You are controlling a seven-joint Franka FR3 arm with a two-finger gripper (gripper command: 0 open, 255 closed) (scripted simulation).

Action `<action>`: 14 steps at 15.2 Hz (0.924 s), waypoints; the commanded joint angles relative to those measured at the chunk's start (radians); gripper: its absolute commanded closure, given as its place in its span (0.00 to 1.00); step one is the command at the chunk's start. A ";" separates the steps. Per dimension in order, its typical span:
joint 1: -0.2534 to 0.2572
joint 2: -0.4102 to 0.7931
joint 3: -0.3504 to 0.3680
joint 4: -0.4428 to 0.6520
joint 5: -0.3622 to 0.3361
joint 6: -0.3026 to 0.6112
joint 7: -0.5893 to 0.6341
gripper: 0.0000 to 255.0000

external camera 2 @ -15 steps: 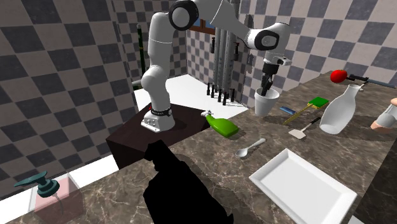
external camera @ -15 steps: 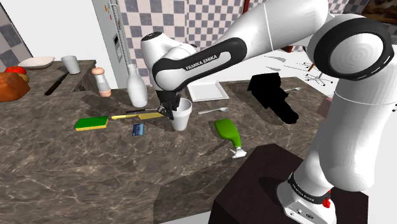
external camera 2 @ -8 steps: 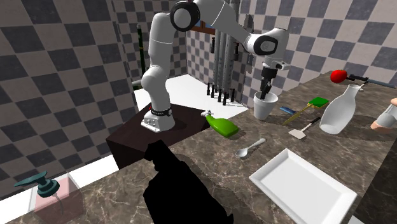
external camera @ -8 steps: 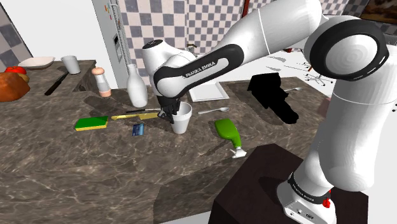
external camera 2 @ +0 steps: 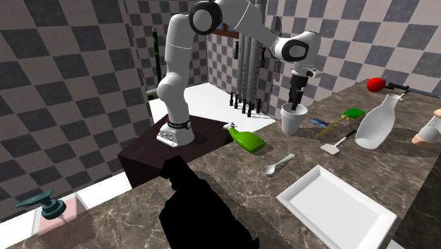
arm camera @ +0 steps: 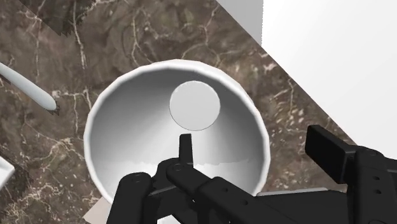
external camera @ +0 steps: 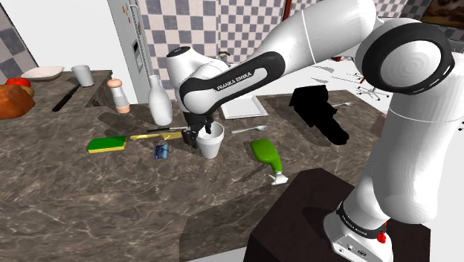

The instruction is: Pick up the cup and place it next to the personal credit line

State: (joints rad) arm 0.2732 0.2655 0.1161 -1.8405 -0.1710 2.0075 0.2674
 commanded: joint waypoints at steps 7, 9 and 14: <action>0.007 -0.027 0.007 0.092 0.011 -0.119 -0.008 0.00; 0.007 -0.027 0.007 0.092 0.011 -0.119 -0.008 0.00; 0.007 -0.027 0.007 0.092 0.011 -0.119 -0.008 0.00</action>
